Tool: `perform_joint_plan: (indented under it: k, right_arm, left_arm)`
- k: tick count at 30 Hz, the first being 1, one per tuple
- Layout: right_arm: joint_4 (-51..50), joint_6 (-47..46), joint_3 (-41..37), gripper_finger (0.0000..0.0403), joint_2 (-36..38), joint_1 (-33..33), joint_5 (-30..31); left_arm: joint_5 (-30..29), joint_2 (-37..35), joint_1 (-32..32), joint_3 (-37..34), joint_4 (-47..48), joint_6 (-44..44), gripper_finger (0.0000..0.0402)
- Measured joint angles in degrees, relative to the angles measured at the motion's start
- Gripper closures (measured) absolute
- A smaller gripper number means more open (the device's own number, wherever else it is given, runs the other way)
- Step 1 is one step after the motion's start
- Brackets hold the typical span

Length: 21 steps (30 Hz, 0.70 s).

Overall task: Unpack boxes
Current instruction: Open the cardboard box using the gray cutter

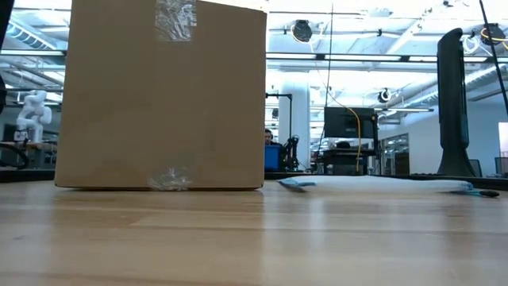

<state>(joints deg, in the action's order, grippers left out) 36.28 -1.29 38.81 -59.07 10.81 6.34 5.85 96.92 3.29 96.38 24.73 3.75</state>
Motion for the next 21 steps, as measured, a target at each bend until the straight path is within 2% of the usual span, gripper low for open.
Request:
perform_joint_plan:
  k: [21]
  right_arm:
    - [-4.00,-0.80,0.01,0.0268,0.00,-0.76,1.65]
  left_arm:
    - [-0.09,0.00,0.22,0.04,3.05,0.20,0.0335]
